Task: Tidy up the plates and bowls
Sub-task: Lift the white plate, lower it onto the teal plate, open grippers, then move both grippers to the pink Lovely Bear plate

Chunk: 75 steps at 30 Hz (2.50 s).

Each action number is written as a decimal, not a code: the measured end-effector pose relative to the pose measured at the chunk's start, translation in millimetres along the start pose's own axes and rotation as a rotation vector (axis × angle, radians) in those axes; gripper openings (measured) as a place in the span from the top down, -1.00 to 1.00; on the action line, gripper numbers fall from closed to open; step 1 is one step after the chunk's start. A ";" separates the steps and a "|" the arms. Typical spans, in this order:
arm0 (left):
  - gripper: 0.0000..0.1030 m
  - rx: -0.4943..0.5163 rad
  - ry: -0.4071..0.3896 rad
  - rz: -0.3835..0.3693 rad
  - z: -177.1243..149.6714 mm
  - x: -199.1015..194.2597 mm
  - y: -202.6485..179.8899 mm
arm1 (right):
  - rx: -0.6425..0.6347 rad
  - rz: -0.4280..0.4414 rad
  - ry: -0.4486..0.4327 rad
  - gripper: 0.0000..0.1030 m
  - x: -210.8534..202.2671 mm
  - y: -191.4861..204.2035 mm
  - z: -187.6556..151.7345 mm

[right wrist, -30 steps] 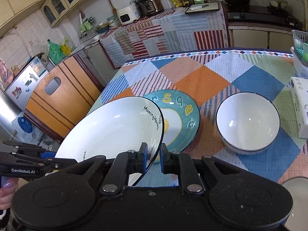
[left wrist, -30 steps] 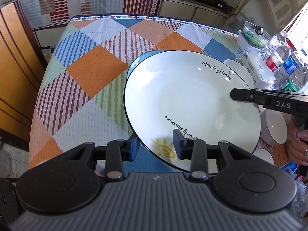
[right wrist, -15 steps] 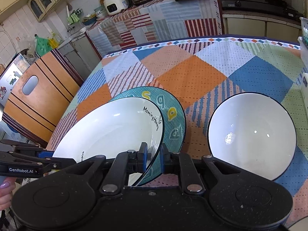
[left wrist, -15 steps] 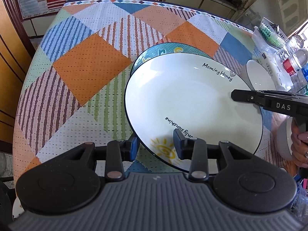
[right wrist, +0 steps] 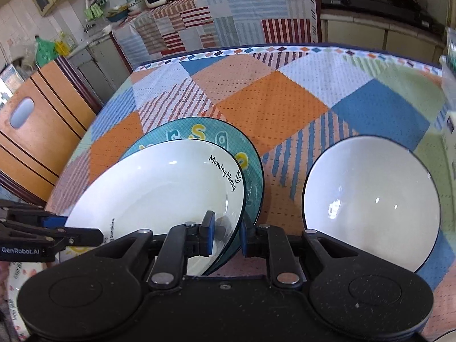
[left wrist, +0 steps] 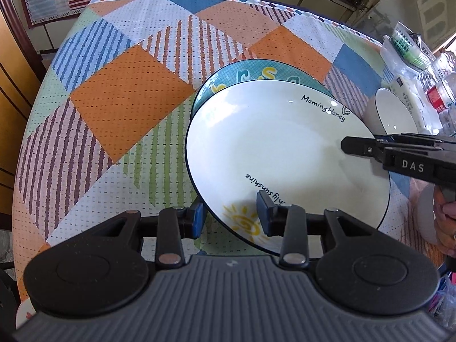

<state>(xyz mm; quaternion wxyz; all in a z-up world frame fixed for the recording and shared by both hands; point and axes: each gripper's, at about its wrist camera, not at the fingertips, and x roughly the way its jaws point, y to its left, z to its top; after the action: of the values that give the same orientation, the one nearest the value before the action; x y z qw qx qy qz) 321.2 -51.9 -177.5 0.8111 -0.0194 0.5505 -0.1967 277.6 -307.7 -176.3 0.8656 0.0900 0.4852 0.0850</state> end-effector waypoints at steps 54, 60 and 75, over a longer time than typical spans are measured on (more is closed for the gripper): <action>0.04 0.249 -0.100 0.108 -121.8 -219.4 -14.8 | -0.196 0.125 -0.131 -0.22 -182.9 147.1 -91.1; -0.07 0.232 -0.050 0.114 -144.6 -215.6 -1.6 | -0.237 0.179 -0.120 -0.22 -185.1 165.2 -103.1; -0.33 0.196 0.003 0.176 -173.4 -197.1 28.8 | -0.283 0.285 -0.001 -0.25 -129.6 191.7 -129.4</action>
<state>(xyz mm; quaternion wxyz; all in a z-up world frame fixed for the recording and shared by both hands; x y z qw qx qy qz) 111.2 73.9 -78.3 0.8223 0.1087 0.5295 -0.1778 88.7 -142.8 -90.1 0.8492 0.0352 0.4503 0.2738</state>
